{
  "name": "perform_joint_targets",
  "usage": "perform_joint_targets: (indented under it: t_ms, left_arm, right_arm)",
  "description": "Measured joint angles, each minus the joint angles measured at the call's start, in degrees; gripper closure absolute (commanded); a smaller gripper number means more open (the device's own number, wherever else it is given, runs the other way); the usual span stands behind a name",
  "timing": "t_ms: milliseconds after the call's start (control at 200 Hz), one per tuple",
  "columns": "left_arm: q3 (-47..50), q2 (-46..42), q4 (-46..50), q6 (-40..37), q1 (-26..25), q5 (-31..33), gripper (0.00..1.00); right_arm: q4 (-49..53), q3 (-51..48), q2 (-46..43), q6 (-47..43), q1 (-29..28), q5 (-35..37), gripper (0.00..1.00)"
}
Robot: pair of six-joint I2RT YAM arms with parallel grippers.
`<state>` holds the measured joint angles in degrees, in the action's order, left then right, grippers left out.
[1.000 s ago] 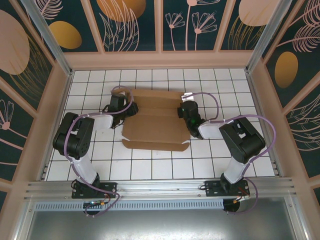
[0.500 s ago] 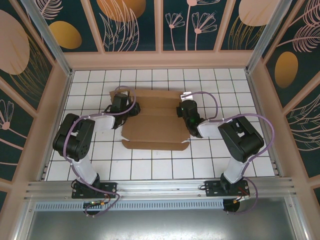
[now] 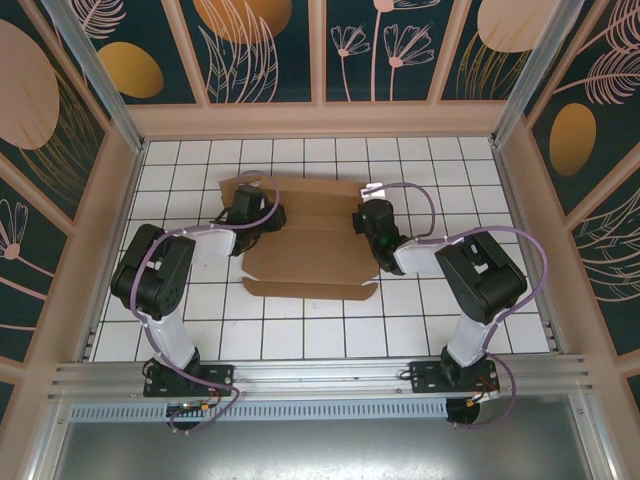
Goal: Fold the paper box
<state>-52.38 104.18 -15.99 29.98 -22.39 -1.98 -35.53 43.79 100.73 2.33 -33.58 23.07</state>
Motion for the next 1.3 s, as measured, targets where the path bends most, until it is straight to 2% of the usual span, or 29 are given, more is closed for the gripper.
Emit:
perform_joint_targets:
  t_ms: [330, 611, 806, 1006, 1101, 1301]
  left_arm:
    - [-2.69, 5.31, -0.59, 0.11, -0.17, -1.29, 0.52]
    - [-2.38, 4.07, -0.24, 0.66, -0.17, -2.03, 0.48]
    - [-0.74, -4.72, 5.84, 1.36, -0.22, -2.71, 0.46]
    - [1.97, -20.74, 10.05, 0.04, -0.33, -2.54, 0.44]
    - [2.14, -25.38, 11.47, -0.98, -0.50, -2.51, 0.47]
    - [2.36, -29.33, 15.93, -2.73, 0.61, -0.46, 0.55]
  right_arm:
    - [0.39, 0.74, 0.50, -0.28, -0.02, 0.02, 1.00]
    - [1.09, 1.60, 1.01, -0.26, 0.00, 0.90, 1.00]
    - [1.44, 2.99, 2.10, -0.15, 0.13, 0.92, 1.00]
    - [1.55, 3.45, 2.32, -0.33, 0.24, -0.20, 1.00]
    - [1.62, 3.56, 2.32, -0.48, 0.22, -0.70, 1.00]
    - [1.64, 3.58, 2.29, -0.90, 0.24, -1.81, 1.00]
